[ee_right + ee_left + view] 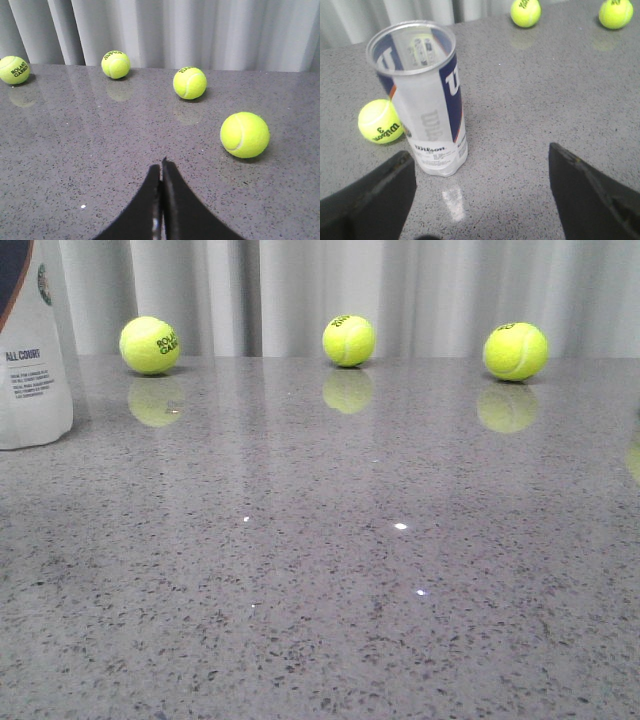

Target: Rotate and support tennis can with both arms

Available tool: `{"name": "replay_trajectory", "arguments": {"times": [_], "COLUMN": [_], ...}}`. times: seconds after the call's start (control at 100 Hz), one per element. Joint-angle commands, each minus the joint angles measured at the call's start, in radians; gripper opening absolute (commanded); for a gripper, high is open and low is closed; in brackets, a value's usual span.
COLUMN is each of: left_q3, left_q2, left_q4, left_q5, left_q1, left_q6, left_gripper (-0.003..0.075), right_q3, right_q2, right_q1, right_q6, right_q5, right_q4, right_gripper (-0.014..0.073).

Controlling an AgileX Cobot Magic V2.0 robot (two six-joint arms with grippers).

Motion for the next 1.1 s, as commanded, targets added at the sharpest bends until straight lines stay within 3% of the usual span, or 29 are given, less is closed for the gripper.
{"name": "replay_trajectory", "arguments": {"times": [0.0,0.21,0.4,0.54,0.78,1.09], "left_q3": [0.100,0.367,0.506,0.527,0.527,0.527], "left_q2": [-0.083,-0.181,-0.181,-0.181,-0.181,-0.181], "left_q4": [-0.015,-0.015,-0.019,-0.021,-0.021,-0.025], "left_q5": [-0.204,-0.476,-0.672,-0.746,-0.799,-0.800], "left_q1": [-0.001,-0.001,-0.001,-0.001,-0.001,-0.001], "left_q6": [-0.035,-0.035,-0.035,-0.035,-0.035,-0.035], "left_gripper": [0.0531,0.0531,0.0497,0.0380,-0.0024,-0.0021], "right_q3": [-0.025,-0.025,-0.025,-0.025,-0.025,-0.025], "right_q2": [0.005,0.005,0.005,0.005,0.005,0.005], "right_q1": [-0.005,-0.005,-0.005,-0.005,-0.005,-0.005], "right_q6": [-0.004,-0.004,-0.004,-0.004,-0.004,-0.004], "right_q5": [-0.082,-0.082,-0.082,-0.082,-0.082,-0.082], "right_q4": [0.000,0.000,0.000,0.000,0.000,0.000], "right_gripper": [-0.0070,-0.0070,-0.0070,-0.0070,-0.0070,-0.0070]}}
